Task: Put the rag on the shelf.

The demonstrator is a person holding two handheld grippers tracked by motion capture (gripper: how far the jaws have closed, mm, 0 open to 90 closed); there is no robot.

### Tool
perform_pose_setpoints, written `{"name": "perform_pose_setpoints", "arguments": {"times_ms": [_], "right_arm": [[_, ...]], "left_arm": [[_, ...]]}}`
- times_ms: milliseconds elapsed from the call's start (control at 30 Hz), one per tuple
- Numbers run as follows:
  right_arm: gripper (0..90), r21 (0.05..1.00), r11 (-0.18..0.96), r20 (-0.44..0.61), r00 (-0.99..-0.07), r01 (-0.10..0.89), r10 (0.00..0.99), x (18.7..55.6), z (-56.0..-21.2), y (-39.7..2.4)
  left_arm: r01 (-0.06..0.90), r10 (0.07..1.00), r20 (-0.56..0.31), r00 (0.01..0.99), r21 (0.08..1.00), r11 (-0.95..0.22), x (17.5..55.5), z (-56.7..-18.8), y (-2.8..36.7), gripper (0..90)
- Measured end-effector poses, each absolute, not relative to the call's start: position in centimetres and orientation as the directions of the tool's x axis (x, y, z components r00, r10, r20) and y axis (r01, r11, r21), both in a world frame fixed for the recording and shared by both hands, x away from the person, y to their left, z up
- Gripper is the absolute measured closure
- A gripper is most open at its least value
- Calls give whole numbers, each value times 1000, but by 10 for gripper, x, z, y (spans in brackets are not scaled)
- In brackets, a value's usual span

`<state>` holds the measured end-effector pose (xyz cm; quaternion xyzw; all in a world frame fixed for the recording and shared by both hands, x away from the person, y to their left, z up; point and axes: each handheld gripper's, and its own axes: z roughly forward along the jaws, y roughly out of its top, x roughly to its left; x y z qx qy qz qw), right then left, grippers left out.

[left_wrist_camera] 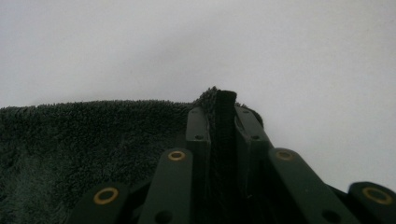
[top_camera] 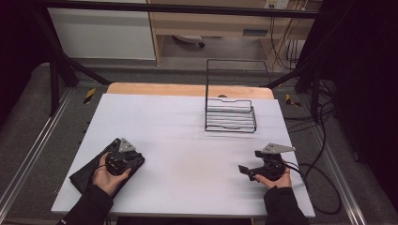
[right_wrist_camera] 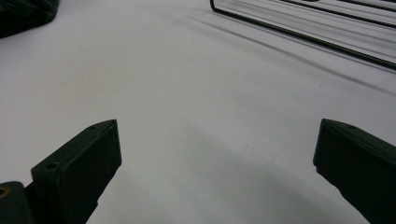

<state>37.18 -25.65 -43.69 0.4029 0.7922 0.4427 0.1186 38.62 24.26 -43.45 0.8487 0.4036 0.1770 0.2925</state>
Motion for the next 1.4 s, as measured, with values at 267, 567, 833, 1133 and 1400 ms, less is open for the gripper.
{"name": "perform_pose_setpoints", "arguments": {"times_ms": [267, 567, 833, 1133, 1400], "right_arm": [[18, 799, 284, 167, -649, 530, 742, 372, -437, -257], [20, 801, 285, 164, -651, 526, 741, 372, -437, -257], [22, 801, 285, 164, -650, 527, 742, 373, -437, -256], [24, 805, 284, 160, -651, 521, 742, 373, -437, -256], [25, 805, 285, 157, -651, 520, 743, 373, -437, -256]], "left_arm": [[584, 789, 3, 614, 671, -457, 387, -428, 251, 801], [568, 788, -11, 615, 699, -433, 383, -419, 255, 808], [558, 784, -35, 619, 723, -408, 379, -410, 253, 808], [531, 754, -47, 655, 739, -415, 375, -401, 237, 811], [503, 721, -32, 692, 739, -449, 373, -391, 219, 812]]}}
